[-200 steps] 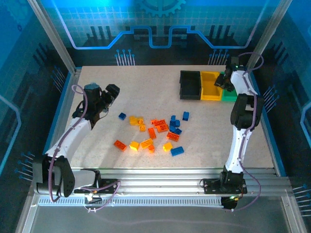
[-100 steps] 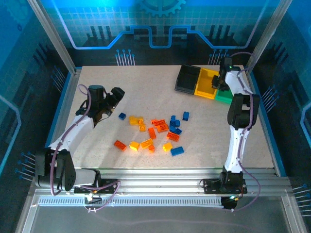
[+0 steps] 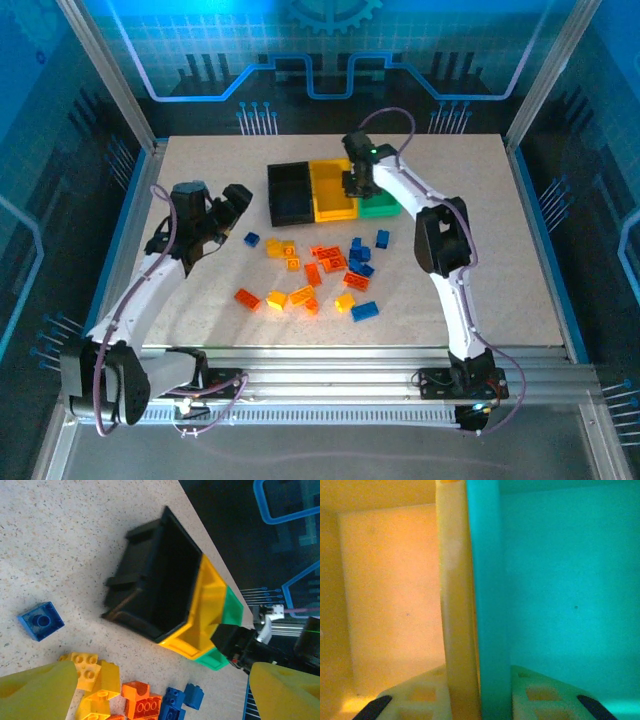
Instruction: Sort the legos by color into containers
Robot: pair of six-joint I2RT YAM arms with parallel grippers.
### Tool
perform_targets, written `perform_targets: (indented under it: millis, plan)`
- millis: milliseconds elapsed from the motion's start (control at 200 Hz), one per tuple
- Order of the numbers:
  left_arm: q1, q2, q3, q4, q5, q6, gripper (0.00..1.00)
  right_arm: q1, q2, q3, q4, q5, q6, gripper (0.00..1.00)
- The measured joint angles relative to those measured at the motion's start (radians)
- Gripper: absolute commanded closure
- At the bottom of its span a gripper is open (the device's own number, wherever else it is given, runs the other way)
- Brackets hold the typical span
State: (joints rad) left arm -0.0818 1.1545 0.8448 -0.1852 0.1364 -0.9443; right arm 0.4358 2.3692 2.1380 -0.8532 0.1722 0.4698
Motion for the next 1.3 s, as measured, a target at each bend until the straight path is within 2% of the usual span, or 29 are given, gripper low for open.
perform_targets:
  millis: [165,430,715,1021,1131,1171,1301]
  plan:
    - [0.0,-0.023,-0.02,-0.02,0.0,0.0,0.09,0.049,0.001,-0.004,-0.013,0.035,0.048,1.0]
    - [0.0,-0.023,-0.049,-0.028,0.001,0.0,0.09,0.076,-0.116,-0.201,0.049,0.08,0.152,1.0]
    - [0.0,-0.008,-0.049,-0.027,0.006,0.0,0.09,0.08,-0.123,-0.213,0.059,0.082,0.155,1.0]
    - [0.0,-0.003,-0.049,-0.028,0.012,0.0,0.08,0.087,-0.18,-0.306,0.089,0.082,0.154,1.0]
    - [0.0,-0.003,-0.049,-0.028,0.015,0.0,0.07,0.087,-0.181,-0.306,0.088,0.08,0.151,0.81]
    - [-0.001,-0.003,-0.049,-0.028,0.016,0.0,0.01,0.087,-0.181,-0.306,0.089,0.08,0.151,0.73]
    - [-0.002,-0.003,-0.049,-0.028,0.019,0.0,0.01,0.087,-0.183,-0.309,0.091,0.078,0.128,0.52]
